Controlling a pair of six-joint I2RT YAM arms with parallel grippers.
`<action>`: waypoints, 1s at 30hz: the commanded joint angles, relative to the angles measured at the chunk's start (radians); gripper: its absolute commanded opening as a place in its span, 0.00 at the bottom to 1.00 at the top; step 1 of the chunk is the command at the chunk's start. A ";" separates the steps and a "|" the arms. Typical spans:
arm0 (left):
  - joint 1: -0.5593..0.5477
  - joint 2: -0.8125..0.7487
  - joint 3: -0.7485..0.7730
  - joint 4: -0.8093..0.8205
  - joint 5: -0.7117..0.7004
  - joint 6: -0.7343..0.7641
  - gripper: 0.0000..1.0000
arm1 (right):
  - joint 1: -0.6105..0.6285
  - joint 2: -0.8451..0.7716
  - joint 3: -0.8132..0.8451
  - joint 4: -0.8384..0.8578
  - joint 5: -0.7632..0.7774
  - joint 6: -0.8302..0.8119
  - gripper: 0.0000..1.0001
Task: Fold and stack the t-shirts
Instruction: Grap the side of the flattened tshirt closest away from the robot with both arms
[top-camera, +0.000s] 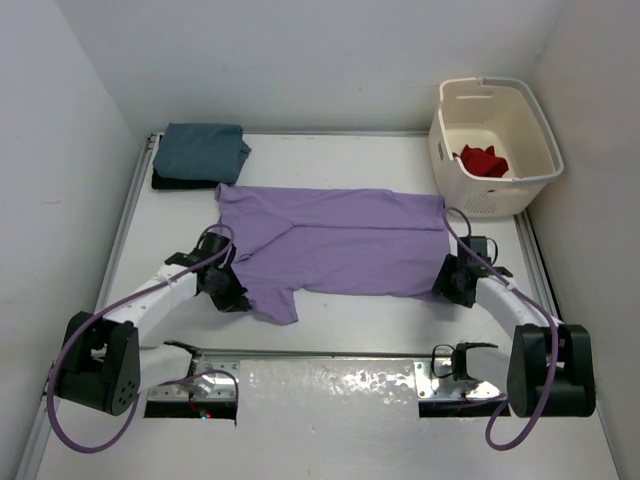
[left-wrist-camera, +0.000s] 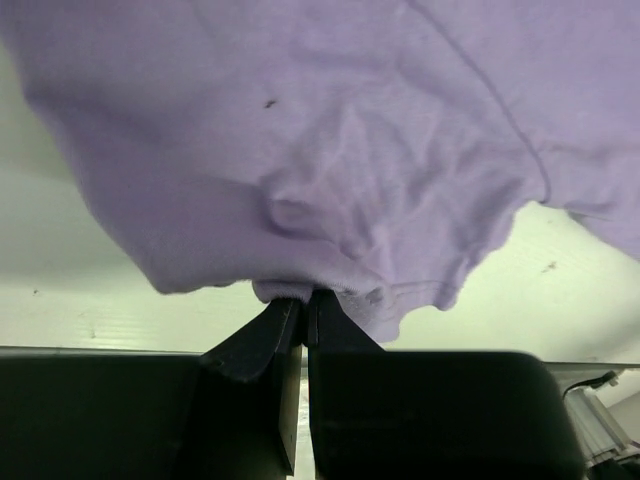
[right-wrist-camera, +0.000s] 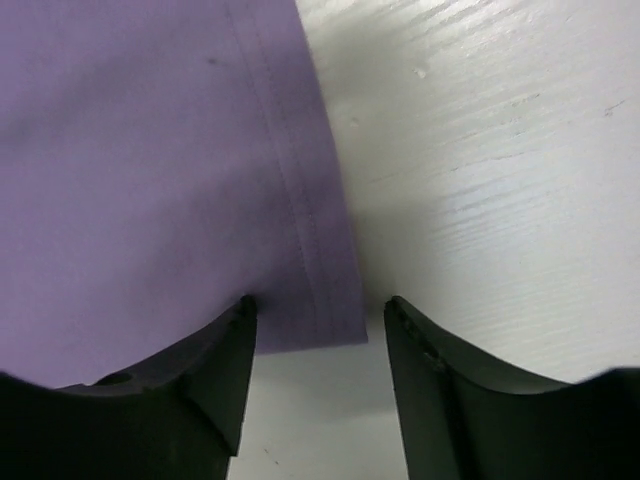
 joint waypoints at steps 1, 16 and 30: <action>-0.005 -0.019 0.048 0.016 0.021 0.019 0.00 | -0.003 0.009 -0.029 0.078 -0.008 0.040 0.52; -0.004 0.001 0.187 0.073 0.050 0.056 0.00 | -0.003 -0.010 -0.012 0.106 -0.062 0.020 0.00; 0.067 0.083 0.378 0.157 0.016 0.100 0.00 | -0.003 0.117 0.299 -0.051 -0.082 -0.046 0.00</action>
